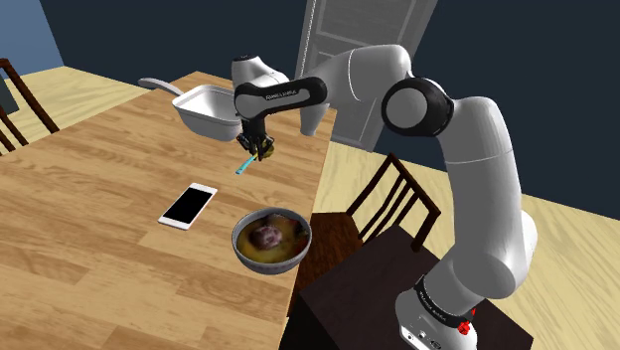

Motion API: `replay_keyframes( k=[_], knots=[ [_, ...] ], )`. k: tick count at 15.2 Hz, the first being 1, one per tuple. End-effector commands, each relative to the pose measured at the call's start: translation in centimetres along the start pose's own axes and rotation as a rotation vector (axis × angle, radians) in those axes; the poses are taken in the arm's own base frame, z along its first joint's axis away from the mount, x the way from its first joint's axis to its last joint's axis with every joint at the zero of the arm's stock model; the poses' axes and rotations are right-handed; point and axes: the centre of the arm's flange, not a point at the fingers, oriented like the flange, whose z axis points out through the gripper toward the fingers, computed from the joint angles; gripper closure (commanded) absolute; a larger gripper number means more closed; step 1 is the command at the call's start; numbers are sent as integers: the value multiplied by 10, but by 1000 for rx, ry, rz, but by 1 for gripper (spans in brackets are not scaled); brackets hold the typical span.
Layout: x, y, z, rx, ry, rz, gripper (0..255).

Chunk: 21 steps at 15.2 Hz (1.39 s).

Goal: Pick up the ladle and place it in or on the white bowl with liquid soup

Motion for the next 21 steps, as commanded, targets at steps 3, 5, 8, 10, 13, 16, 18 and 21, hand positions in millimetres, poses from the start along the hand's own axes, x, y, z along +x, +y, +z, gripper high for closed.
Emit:
replay_keyframes(
  k=[3, 5, 8, 10, 13, 16, 18, 21],
  knots=[
    [2, 3, -22, 0, 0, 0, 255],
    [3, 5, -32, 0, 0, 0, 255],
    [4, 7, -48, 0, 0, 0, 255],
    [5, 9, -58, 0, 0, 0, 255],
    [6, 12, -74, 0, 0, 0, 255],
    [8, 14, -89, 0, 0, 0, 255],
    [9, 16, -100, 0, 0, 0, 255],
    [10, 18, -113, 0, 0, 0, 255]
  ],
)
